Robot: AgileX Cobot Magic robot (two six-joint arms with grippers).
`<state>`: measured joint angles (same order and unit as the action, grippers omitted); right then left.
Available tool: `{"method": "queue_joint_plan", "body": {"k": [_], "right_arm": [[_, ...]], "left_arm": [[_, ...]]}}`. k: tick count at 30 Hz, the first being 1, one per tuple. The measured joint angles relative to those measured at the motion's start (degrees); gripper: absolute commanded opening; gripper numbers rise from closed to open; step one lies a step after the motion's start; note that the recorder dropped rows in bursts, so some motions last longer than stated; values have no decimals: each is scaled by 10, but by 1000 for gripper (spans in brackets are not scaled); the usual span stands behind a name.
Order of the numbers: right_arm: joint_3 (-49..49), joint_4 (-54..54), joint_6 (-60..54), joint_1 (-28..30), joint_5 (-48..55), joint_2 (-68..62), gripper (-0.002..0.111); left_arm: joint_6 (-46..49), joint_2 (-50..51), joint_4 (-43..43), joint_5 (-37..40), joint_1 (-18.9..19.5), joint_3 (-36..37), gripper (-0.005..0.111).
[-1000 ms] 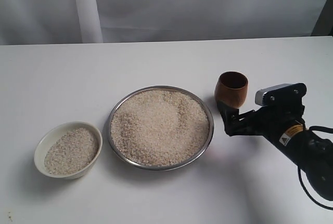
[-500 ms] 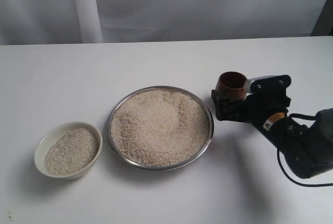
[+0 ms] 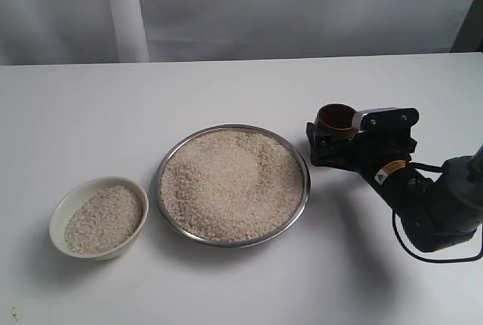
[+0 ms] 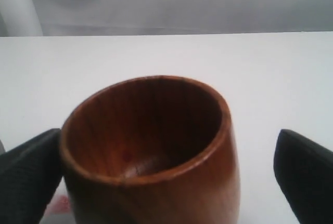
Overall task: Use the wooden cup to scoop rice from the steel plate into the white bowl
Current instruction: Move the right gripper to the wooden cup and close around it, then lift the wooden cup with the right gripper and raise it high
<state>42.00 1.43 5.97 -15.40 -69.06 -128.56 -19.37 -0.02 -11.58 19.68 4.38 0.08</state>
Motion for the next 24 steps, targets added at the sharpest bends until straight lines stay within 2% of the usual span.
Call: {"method": "queue_joint_plan", "body": {"k": [24], "right_arm": [[52, 6, 0, 0, 7, -39, 105]], "left_arm": [[0, 0, 0, 0, 0, 0, 0]]}}
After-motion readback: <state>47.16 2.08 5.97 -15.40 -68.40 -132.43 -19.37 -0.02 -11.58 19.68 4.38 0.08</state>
